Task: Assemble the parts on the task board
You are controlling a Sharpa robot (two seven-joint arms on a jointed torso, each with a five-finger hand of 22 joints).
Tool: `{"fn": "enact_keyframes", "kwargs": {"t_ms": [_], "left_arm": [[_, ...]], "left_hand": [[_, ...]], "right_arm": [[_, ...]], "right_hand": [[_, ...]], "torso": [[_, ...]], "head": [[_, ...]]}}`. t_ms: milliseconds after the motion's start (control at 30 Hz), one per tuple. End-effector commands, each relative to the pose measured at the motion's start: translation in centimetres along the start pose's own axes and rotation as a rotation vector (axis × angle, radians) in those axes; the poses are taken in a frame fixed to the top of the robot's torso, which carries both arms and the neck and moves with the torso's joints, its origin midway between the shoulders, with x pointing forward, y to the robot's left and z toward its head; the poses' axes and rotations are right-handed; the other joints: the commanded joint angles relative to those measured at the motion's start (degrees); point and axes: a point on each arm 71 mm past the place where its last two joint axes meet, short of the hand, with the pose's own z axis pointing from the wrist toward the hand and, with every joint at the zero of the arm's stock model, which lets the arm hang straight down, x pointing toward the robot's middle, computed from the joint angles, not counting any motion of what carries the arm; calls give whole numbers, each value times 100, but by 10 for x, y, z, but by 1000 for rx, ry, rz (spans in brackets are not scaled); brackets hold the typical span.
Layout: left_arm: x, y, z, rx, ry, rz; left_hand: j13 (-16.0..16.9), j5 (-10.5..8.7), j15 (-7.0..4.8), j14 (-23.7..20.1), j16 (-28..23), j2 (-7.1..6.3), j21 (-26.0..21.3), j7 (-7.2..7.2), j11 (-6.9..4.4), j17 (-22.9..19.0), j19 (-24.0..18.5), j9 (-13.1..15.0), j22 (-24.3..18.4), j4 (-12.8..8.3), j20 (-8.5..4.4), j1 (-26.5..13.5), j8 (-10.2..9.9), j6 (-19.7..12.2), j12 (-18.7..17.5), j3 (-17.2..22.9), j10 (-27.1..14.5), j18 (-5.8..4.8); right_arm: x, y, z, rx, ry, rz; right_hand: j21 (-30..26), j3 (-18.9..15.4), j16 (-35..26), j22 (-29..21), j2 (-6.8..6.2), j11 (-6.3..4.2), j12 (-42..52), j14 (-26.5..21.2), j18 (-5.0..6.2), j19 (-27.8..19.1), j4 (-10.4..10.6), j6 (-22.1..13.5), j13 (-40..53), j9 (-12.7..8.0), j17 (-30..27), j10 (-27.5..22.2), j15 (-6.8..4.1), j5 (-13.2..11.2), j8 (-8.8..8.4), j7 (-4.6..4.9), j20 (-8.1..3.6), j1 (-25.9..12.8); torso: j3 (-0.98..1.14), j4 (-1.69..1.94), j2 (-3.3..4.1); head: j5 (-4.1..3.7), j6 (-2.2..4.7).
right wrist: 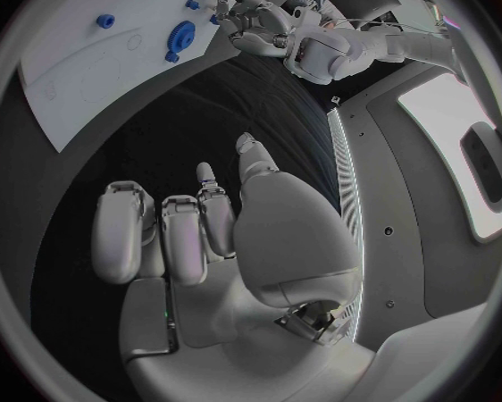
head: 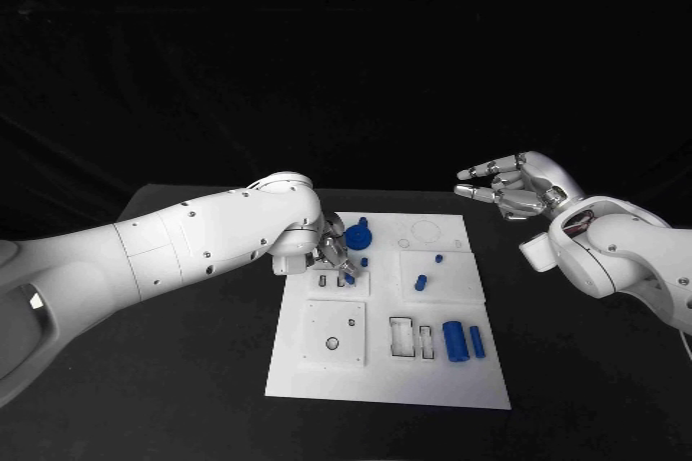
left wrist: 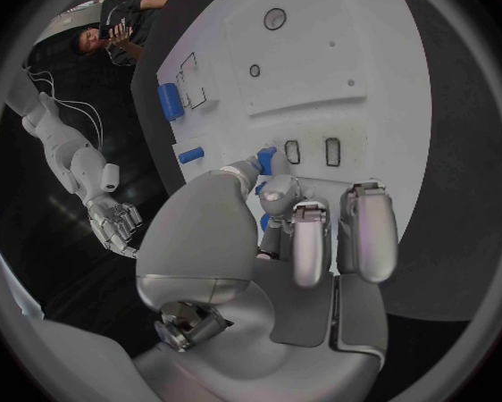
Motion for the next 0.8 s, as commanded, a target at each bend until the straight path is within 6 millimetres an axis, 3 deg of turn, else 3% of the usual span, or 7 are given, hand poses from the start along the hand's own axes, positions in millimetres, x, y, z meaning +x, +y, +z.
{"fn": "enact_keyframes", "kwargs": {"t_ms": [33, 267, 433, 567, 733, 800], "left_arm": [[4, 10, 1, -130, 31, 17], [6, 9, 2, -120, 40, 14], [6, 9, 3, -100, 31, -18], [4, 7, 4, -68, 1, -57], [2, 5, 4, -35, -38, -94], [1, 4, 4, -24, -51, -105]], "left_hand": [[-10, 28, -22, 603, 17, -84, 9, 8, 0, 1506, 156, 17, 67, -491, -3, -81, 18, -33, -28, 574, 3, -66], [-34, 108, -18, 603, 17, -178, -5, 15, 8, 1506, 151, 33, 56, -558, 3, -224, -2, -50, -49, 785, -6, -63], [-55, 810, -10, 603, 17, -309, -22, 50, 34, 1506, 145, 74, 44, -784, 9, -296, -16, -89, -78, 1187, -8, -59], [-30, 1123, -1, 603, 17, -396, -12, 61, 33, 1506, 155, 133, 69, -948, 17, -367, 25, -69, -59, 1429, 37, -63], [42, 1370, -1, 603, 17, -502, 41, 55, 24, 1506, 187, 190, 160, -1099, 17, -446, 73, -11, 5, 1596, 120, -79], [97, 1598, -2, 603, 17, -565, 80, 49, 16, 1506, 208, 215, 223, -1163, 14, -502, 90, 31, 53, 1647, 175, -91]], "right_arm": [[2, 1, 0, -10, 17, -1], [2, 1, 0, -11, 18, 0], [3, 1, 0, -11, 20, 1], [2, 1, 0, -10, 21, 1], [3, 1, 0, -11, 22, 2], [3, 1, 0, -10, 23, 3]], "right_hand": [[-19, -31, -28, -5, -6, -5, -20, 316, 61, -25, 0, -9, 159, -1, 152, -37, 3, 22, 21, -25, -8, 5], [-18, -34, -34, -2, -5, -4, -18, 314, 61, -24, 4, -8, 160, 0, 143, -36, 4, 22, 22, -26, -8, -1], [-23, -39, -37, -9, -5, -4, -26, 313, 62, -27, 9, -9, 154, 0, 139, -40, 4, 22, 22, -25, -7, -10], [-22, -45, -32, -6, -4, -4, -22, 315, 61, -25, 17, -8, 155, 0, 150, -38, 4, 25, 23, -26, -7, -23], [-29, -52, -31, -17, -3, -4, -20, 316, 63, -29, 24, -7, 156, 0, 152, -36, 4, 28, 24, -26, -7, -35], [-29, -52, -31, -17, -3, -4, -20, 316, 63, -29, 24, -7, 156, 0, 152, -36, 4, 28, 24, -26, -7, -35]], "torso": [[0, 8, -1], [1, 7, 1], [2, 4, -1], [7, 5, 0], [9, 2, 2], [8, 1, 5]], "head": [[-10, -7], [7, -16], [11, -22], [11, -21], [17, -17], [21, -19]]}}
